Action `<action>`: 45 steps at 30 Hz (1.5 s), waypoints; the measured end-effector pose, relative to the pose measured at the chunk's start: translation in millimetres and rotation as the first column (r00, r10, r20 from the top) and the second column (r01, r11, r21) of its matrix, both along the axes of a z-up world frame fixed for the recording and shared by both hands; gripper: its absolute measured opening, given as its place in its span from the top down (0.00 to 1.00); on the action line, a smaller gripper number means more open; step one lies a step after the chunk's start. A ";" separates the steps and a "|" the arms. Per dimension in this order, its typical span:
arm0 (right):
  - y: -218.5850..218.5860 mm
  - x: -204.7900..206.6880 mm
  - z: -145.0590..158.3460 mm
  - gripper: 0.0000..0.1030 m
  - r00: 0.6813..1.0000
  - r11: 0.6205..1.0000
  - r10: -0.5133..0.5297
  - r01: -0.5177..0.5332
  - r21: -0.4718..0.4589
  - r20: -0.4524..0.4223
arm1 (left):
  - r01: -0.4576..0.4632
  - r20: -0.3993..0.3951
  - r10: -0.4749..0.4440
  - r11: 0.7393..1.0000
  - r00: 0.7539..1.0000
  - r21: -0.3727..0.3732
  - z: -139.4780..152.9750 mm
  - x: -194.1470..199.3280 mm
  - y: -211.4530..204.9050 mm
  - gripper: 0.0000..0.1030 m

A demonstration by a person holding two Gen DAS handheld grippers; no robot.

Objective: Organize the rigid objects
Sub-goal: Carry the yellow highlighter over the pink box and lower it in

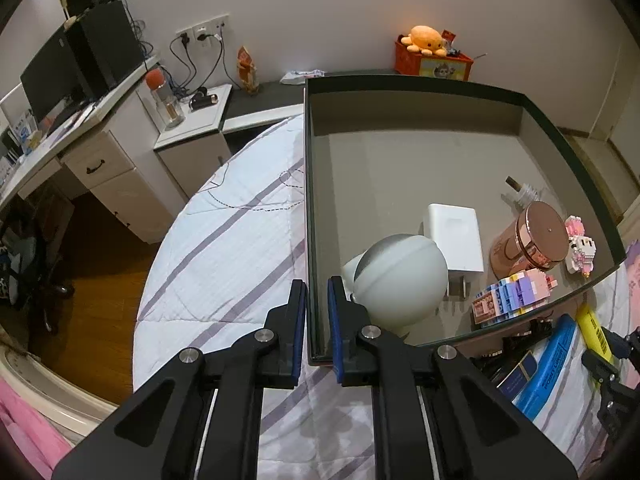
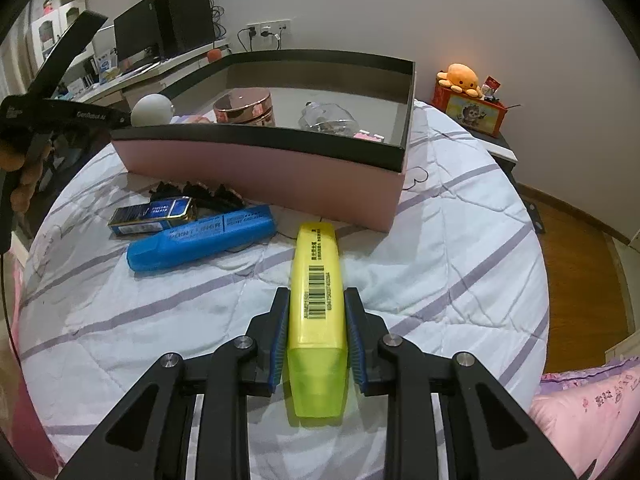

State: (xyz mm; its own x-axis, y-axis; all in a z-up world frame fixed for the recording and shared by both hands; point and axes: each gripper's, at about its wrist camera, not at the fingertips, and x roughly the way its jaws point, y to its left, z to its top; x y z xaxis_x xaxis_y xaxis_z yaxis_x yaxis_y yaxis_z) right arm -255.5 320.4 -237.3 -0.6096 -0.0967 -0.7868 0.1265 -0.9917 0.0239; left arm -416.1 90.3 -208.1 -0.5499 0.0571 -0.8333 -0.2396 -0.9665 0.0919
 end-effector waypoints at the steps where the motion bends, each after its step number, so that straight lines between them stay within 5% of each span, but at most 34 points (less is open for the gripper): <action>1: -0.2 -0.9 0.0 0.74 1.000 1.000 -0.004 0.004 0.004 -0.004 | 0.003 -0.001 -0.003 1.000 1.000 -0.003 0.3 -0.2 -0.5 0.90; 21: 36.8 15.1 20.0 0.74 0.978 0.982 -0.189 0.191 0.009 -0.086 | 0.015 -0.004 -0.016 1.000 1.000 -0.010 -1.0 1.8 -0.1 0.90; 30: 47.6 9.3 58.6 0.74 0.958 0.971 -0.232 0.238 0.017 -0.171 | 0.023 -0.004 -0.023 1.000 1.000 -0.006 -1.1 7.0 1.0 0.89; 37: 30.0 -29.2 92.5 0.74 0.955 0.981 -0.187 0.194 0.010 -0.232 | 0.027 -0.002 -0.027 1.000 1.000 0.006 -0.7 14.0 1.9 0.89; 45: -10.5 -100.5 78.7 0.74 0.987 0.996 -0.078 0.082 0.024 -0.141 | 0.022 -0.004 -0.022 0.999 1.000 0.029 -0.1 25.7 -1.5 0.89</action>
